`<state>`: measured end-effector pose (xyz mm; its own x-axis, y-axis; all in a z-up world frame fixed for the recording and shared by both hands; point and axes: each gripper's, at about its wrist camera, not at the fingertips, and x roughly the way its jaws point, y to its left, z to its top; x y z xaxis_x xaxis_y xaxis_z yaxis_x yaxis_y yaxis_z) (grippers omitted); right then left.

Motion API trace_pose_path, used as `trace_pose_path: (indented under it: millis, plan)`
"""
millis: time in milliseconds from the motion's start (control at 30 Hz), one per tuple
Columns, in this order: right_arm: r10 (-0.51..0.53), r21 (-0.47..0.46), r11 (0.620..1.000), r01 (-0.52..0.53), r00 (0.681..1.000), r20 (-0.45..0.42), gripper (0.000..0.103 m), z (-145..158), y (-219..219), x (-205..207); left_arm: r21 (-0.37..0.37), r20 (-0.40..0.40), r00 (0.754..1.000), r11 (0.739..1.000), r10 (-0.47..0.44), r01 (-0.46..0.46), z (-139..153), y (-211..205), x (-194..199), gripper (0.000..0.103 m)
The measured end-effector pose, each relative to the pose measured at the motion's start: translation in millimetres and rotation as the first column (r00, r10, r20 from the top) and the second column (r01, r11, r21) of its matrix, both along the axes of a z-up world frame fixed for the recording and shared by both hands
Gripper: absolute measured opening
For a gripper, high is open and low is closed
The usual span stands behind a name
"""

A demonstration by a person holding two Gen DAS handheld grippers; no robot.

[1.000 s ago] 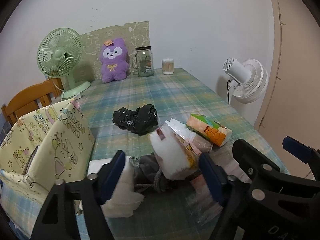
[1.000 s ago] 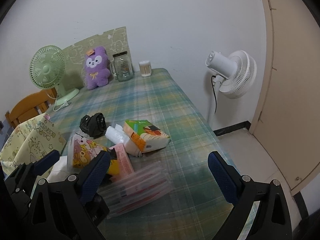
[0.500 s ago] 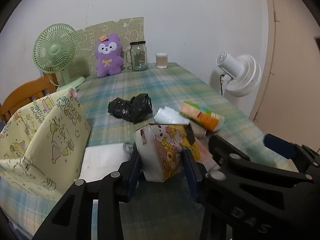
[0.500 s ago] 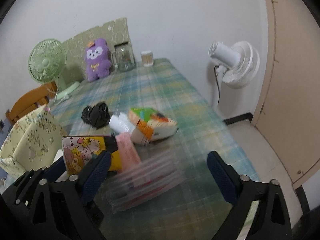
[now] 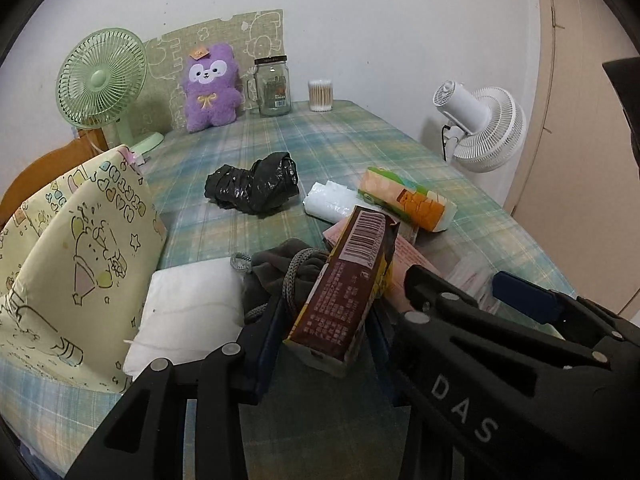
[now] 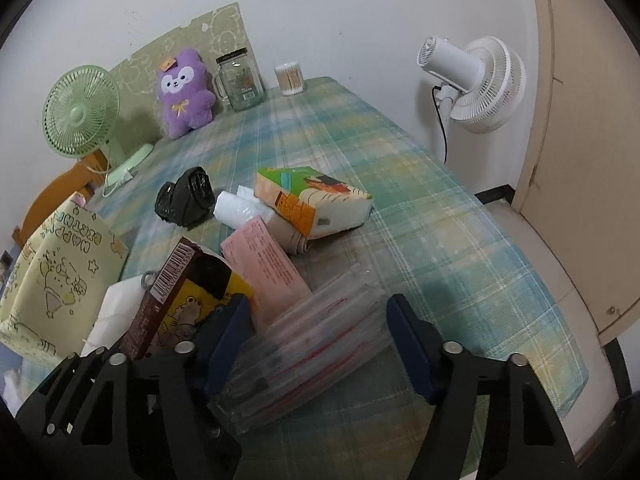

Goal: Organize soft objects
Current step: 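Grasp the clear plastic bag of pink items with the right gripper while the left lifts the snack box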

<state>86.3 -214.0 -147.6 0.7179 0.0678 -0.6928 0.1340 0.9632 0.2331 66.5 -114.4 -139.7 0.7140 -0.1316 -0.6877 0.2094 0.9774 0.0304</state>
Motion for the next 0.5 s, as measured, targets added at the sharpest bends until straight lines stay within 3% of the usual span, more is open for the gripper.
trace_pose_path:
  millis: [33, 200, 500]
  plan:
    - [-0.004, 0.002, 1.0, 0.004, 1.0, 0.001, 0.058, -0.2, -0.5, 0.7, 0.004, 0.001, 1.0, 1.0, -0.002, 0.002, -0.3, -0.6, 0.8, 0.043]
    - [0.005, -0.006, 1.0, -0.005, 1.0, -0.002, 0.046, -0.9, -0.2, 6.2, 0.023, 0.008, 1.0, 1.0, -0.001, 0.001, -0.8, -4.0, 2.7, 0.043]
    - [-0.007, -0.033, 0.999, 0.007, 1.0, -0.009, 0.047, 2.6, -1.6, -1.4, 0.004, 0.005, 1.0, 1.0, 0.011, -0.011, 0.1, -1.1, -3.9, 0.042]
